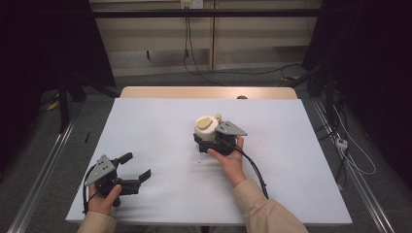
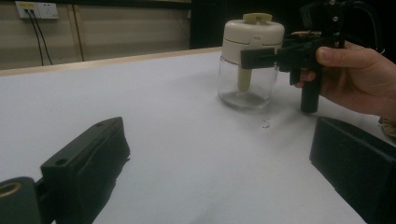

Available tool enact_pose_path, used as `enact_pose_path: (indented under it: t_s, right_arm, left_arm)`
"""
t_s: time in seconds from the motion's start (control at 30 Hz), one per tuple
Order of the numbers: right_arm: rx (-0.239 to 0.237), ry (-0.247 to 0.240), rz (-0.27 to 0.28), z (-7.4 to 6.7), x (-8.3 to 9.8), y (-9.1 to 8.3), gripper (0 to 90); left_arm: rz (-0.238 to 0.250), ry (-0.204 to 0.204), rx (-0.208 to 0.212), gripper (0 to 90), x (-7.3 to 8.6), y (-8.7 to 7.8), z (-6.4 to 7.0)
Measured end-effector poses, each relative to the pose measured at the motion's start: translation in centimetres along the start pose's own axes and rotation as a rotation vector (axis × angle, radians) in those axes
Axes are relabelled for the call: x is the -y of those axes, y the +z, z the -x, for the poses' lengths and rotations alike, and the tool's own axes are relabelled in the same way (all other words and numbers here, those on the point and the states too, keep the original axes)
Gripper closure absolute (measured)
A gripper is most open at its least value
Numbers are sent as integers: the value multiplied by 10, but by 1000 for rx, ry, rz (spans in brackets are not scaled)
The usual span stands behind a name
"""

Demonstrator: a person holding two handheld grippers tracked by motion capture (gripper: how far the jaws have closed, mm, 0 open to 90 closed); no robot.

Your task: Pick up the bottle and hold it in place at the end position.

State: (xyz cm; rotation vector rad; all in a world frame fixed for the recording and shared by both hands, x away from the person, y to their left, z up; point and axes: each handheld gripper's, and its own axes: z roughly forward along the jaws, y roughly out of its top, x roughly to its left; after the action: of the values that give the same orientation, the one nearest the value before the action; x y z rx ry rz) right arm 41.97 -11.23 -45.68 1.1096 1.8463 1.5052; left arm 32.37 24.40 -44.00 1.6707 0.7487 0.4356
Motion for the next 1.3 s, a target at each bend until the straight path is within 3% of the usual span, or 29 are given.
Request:
enact_pose_path:
  t_s: [0.27,0.7,0.9,1.3]
  right_arm:
    - [-23,-3,-27,3,0,-4,63]
    - [-28,-12,-47,3,-1,-6,57]
    - [-22,-50,-73,3,-1,-8,49]
    - [-26,-53,-76,3,-1,-9,48]
  left_arm:
    - [-1,-1,-3,38,0,1,0]
    - [-2,-1,-2,38,0,1,0]
    - [-7,-1,2,38,1,3,1]
    - [-19,0,-5,38,1,9,1]
